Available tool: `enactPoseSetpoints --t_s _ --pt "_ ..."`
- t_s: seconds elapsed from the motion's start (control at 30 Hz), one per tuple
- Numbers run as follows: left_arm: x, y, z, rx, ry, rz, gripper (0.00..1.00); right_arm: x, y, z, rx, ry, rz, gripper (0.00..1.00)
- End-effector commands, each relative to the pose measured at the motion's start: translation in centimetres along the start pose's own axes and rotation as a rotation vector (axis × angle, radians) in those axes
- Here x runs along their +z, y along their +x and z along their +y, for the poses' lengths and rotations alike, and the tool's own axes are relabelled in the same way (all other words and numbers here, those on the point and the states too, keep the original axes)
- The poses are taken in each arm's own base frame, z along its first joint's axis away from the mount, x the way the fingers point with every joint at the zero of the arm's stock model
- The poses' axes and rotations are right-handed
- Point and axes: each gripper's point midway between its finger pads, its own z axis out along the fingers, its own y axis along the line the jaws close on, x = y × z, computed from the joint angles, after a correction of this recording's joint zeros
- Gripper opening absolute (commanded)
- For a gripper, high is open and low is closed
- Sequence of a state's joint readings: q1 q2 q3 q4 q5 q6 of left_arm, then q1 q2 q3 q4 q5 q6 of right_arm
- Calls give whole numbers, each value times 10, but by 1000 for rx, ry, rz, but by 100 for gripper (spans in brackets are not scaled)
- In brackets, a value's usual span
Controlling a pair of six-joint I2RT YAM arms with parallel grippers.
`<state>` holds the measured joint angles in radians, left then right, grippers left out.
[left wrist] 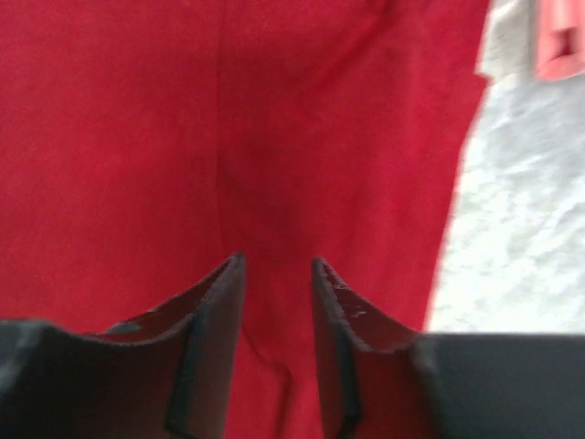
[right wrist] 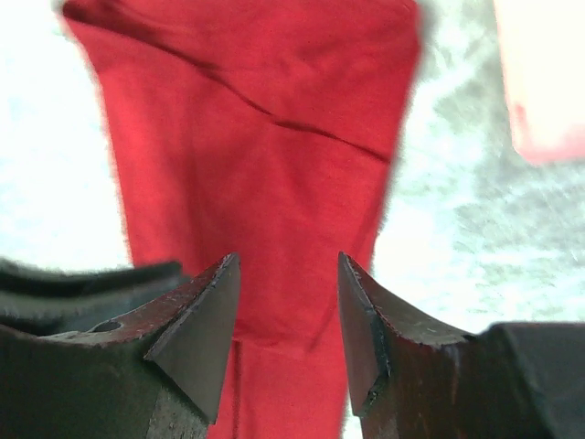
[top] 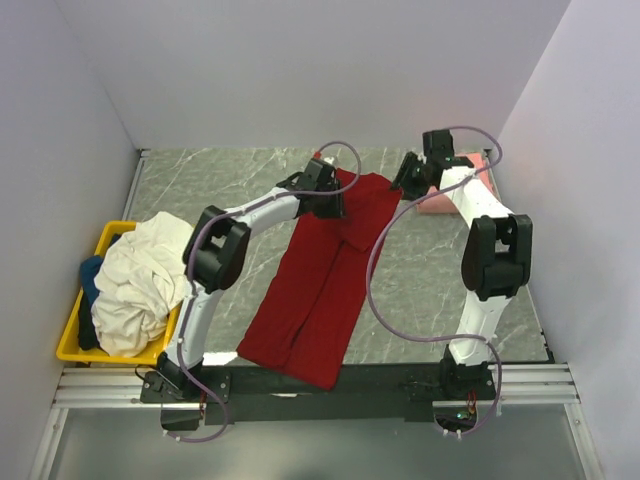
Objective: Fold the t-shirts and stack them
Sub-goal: Fold the tshirt
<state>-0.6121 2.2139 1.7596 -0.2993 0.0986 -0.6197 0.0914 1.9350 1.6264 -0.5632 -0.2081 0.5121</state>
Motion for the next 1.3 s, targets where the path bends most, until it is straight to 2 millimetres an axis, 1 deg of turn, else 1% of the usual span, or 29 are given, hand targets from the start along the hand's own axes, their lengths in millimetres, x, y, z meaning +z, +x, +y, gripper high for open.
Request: enactPoseSetpoints --t_s 0.0,0.03,0.07,0.17,0.2,0.23,0.3,0.33,0.47,0.5,0.53,0.6,0.63,0.67,0.7,0.73,0.8,0.87,0.9,0.93,0.97,1.03,1.07,1.1,1.13,1.17,1.2,1.23,1.27 --pt "7 -22 -27 139 127 -28 42 15 20 -14 17 19 18 54" --pt "17 -16 -21 145 116 -13 44 18 24 -20 20 38 26 53" --pt "20 -18 -21 155 116 -16 48 24 31 -27 24 54 44 53" --pt "33 -9 -9 156 75 9 49 38 40 -39 23 94 77 53" --pt "37 -10 -2 147 37 3 49 40 42 -41 22 101 87 52" --pt "44 -4 6 135 10 21 49 44 44 -41 23 104 100 52" --pt "47 -3 17 86 -40 30 49 53 46 -42 30 100 121 52" --pt "52 -3 28 46 -87 21 49 56 46 -41 31 97 128 52" --pt "56 -6 71 -132 -196 31 47 63 39 -33 24 70 133 52" --pt "58 -9 90 -183 -224 31 46 63 38 -32 21 67 132 52" --pt "58 -9 100 -246 -247 33 46 63 35 -30 14 63 128 52" --pt "55 -19 128 -315 -309 3 45 61 27 -23 7 49 120 53" --pt "55 -17 138 -359 -328 -1 45 60 25 -21 -1 43 120 53" --pt "53 -26 151 -400 -334 -26 46 60 22 -16 -5 39 118 53" --pt "50 -32 154 -428 -329 -46 46 59 19 -13 -11 37 113 53" --pt "50 -29 163 -479 -336 -51 46 58 17 -8 -20 30 108 54" --pt "48 -43 173 -533 -311 -86 47 58 20 0 -39 22 114 54" --pt "46 -60 172 -573 -266 -106 49 56 23 5 -50 24 117 54" --pt "49 -64 172 -577 -246 -107 51 55 26 11 -61 14 120 54" --pt "47 -80 165 -571 -211 -132 52 50 31 14 -67 13 120 54" --pt "46 -88 163 -564 -191 -147 58 48 32 16 -71 9 112 54" --pt "39 -111 141 -510 -89 -182 65 40 40 23 -79 -3 102 54" --pt "34 -120 135 -491 -62 -197 69 30 45 25 -79 -18 86 54" --pt "21 -133 120 -464 -12 -217 72 25 52 28 -77 -35 86 54" --pt "15 -140 112 -425 22 -238 74 13 65 30 -64 -55 93 54" --pt "7 -145 103 -405 49 -244 76 8 68 37 -67 -93 79 53" --pt "-14 -160 91 -384 73 -281 77 2 75 39 -67 -104 75 53" --pt "-21 -157 91 -373 70 -279 77 -10 89 42 -72 -117 78 53" --pt "-32 -161 85 -361 84 -300 77 -16 94 45 -82 -131 67 53"
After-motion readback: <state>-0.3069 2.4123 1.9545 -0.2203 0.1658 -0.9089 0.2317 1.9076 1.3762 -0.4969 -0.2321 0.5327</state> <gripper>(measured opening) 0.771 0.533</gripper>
